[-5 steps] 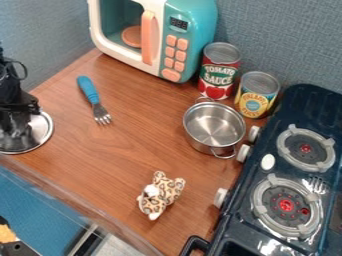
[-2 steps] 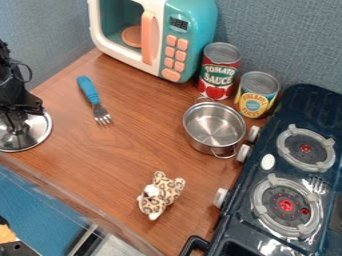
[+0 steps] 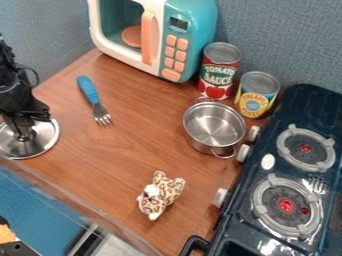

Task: Cover up the cooking pot with its lid!

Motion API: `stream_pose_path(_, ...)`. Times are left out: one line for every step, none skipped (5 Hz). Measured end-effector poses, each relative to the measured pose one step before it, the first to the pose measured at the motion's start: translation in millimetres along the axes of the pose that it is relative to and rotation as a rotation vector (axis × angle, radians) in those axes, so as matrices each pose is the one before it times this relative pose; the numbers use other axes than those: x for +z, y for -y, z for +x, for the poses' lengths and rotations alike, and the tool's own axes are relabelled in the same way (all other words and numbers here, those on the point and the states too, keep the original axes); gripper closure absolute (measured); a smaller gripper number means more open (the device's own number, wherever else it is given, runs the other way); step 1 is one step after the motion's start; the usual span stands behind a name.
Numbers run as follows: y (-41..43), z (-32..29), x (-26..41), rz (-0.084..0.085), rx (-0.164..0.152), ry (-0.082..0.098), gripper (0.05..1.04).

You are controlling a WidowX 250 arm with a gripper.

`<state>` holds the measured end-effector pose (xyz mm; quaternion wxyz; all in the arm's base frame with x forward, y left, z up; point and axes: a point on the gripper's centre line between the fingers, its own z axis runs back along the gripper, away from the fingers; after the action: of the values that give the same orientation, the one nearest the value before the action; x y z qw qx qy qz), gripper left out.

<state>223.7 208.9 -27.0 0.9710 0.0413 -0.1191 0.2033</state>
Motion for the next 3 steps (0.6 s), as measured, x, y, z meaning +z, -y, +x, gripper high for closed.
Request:
stream_pose_path(21.71,12.22,21.45,-0.0426,-0.0323,0.0523,1.031)
stream_pose_path(35.96,15.96,24.85,0.0091,-0.0324,0.0088,1.031)
stream_pose_path(43.41,14.77,16.70,-0.0716,-0.0465,-0.0078,1.031)
